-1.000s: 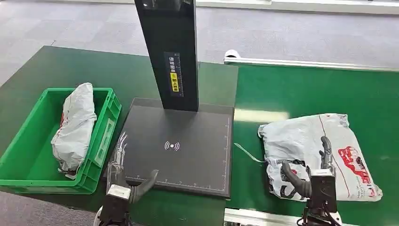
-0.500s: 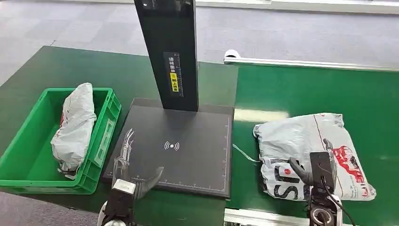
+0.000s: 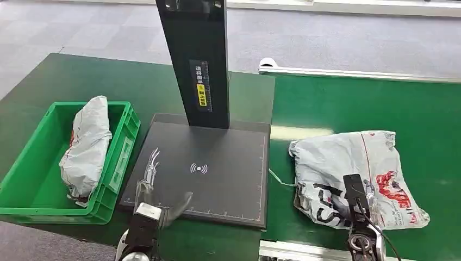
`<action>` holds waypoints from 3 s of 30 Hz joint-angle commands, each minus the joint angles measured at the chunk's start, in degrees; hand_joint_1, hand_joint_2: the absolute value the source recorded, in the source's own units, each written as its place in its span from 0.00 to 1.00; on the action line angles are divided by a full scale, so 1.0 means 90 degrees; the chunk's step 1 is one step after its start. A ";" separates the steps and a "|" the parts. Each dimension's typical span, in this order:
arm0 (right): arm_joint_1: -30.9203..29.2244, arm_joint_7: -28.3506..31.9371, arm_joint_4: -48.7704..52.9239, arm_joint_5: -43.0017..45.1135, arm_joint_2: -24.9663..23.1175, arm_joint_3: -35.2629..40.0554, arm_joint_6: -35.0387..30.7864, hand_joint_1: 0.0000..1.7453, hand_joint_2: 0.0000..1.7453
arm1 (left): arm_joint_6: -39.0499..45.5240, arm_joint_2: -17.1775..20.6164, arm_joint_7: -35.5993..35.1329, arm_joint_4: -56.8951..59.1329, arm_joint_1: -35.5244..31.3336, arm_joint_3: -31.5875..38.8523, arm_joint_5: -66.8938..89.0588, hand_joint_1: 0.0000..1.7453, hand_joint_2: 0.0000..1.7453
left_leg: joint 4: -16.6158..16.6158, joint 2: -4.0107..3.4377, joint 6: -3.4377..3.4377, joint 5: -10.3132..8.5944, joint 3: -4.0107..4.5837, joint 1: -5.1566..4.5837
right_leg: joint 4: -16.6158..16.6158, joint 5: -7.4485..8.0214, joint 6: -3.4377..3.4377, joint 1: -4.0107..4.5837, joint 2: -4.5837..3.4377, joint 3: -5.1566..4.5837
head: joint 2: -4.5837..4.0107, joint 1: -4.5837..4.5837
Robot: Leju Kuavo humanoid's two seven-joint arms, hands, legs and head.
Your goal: Moved the parcel from conveyor to table for the left to box.
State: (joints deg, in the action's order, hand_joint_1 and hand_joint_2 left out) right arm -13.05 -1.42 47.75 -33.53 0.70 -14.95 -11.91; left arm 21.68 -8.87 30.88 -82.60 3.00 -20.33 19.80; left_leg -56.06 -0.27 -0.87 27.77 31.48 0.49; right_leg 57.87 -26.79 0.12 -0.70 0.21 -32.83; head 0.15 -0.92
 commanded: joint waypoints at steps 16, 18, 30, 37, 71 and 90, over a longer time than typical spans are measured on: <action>0.0394 0.0676 0.1986 -0.0251 -0.0569 0.0152 -0.0919 1.00 1.00 | 0.0092 0.0029 -0.0169 -0.0039 0.0161 0.0216 0.0121 0.00 1.00 | 0.0001 -0.0008 0.0000 0.0000 -0.0014 0.0002 | -0.0003 0.0003 -0.0004 0.0002 -0.0014 0.0016 | -0.0002 0.0000; 0.0502 0.0689 0.2287 -0.0212 -0.0577 0.0224 -0.0960 1.00 1.00 | 0.0098 0.0024 -0.0161 -0.0021 0.0151 0.0211 0.0123 0.00 1.00 | -0.0001 -0.0003 0.0001 0.0000 -0.0004 -0.0001 | 0.0001 0.0001 -0.0001 -0.0001 -0.0012 0.0006 | 0.0000 0.0000; 0.1188 0.1354 0.4309 0.0424 -0.0592 0.1299 -0.1049 1.00 1.00 | 0.0107 -0.0004 0.0011 0.0131 0.0121 0.0263 0.0006 0.00 1.00 | 0.0000 -0.0006 0.0000 0.0001 0.0011 -0.0003 | 0.0002 0.0001 -0.0001 -0.0002 -0.0014 -0.0008 | -0.0002 0.0000; 0.0638 0.1123 0.3399 0.1531 -0.0657 0.2182 0.0865 1.00 1.00 | -0.0064 -0.0029 0.0097 0.0414 -0.0130 0.0155 0.0023 0.00 1.00 | 0.0006 -0.0022 0.0001 -0.0002 0.0003 0.0004 | -0.0008 0.0010 -0.0002 0.0005 -0.0028 -0.0003 | -0.0002 0.0000; -0.0028 0.1907 0.2398 0.1232 -0.0728 0.4048 0.1685 0.00 1.00 | 0.0299 0.0043 -0.0009 0.0414 -0.0461 0.0295 -0.0033 0.00 1.00 | 0.0007 -0.0012 0.0001 -0.0005 0.0008 0.0006 | -0.0011 0.0009 -0.0002 0.0008 -0.0019 -0.0003 | 0.0000 0.0000; 0.0642 0.3733 0.4740 0.1933 -0.0655 0.3527 0.0960 0.00 1.00 | 0.0855 0.0023 0.0149 -0.1010 -0.0339 0.1934 0.0087 0.00 1.00 | 0.0000 -0.0005 0.0001 -0.0004 0.0014 0.0004 | -0.0003 0.0004 -0.0002 0.0006 -0.0011 -0.0010 | -0.0002 0.0002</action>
State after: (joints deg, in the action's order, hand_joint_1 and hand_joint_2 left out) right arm -9.37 29.71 80.72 -18.45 -6.45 19.69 0.50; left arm 29.27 -9.07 31.98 -86.86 -0.81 -10.71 20.33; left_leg -56.08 -0.32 -0.89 27.75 31.59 0.50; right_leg 57.89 -26.79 0.12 -0.67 0.13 -32.92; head 0.13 -0.90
